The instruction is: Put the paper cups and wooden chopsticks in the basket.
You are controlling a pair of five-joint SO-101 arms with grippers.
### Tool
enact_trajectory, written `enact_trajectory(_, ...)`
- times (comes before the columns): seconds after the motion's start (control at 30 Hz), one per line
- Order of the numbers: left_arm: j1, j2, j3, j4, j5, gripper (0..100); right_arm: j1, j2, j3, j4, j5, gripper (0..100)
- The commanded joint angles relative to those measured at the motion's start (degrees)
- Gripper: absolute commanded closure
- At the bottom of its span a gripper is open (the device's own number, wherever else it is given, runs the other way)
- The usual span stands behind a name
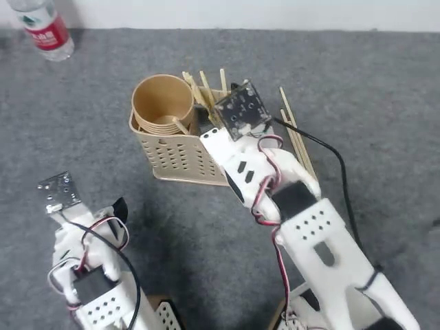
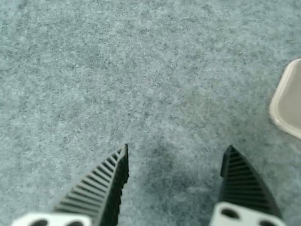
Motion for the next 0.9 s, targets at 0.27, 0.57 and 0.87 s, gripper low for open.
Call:
enact_trajectory(0.27,0.3,-1.0,-0.4,0.3,-0.5,70,3.0,-12.0,-0.8,10.0,4.1,79.4)
enact_trajectory(0.57,0.3,-0.9,-0.4,0.3,-0.5,70,7.6,-16.1,-0.8,14.5,4.0,79.4)
enact_trajectory(0.87,0.3,-0.9,-0.4,0.3,-0.5,70,7.3,-18.1,-0.8,15.1,4.0,79.4)
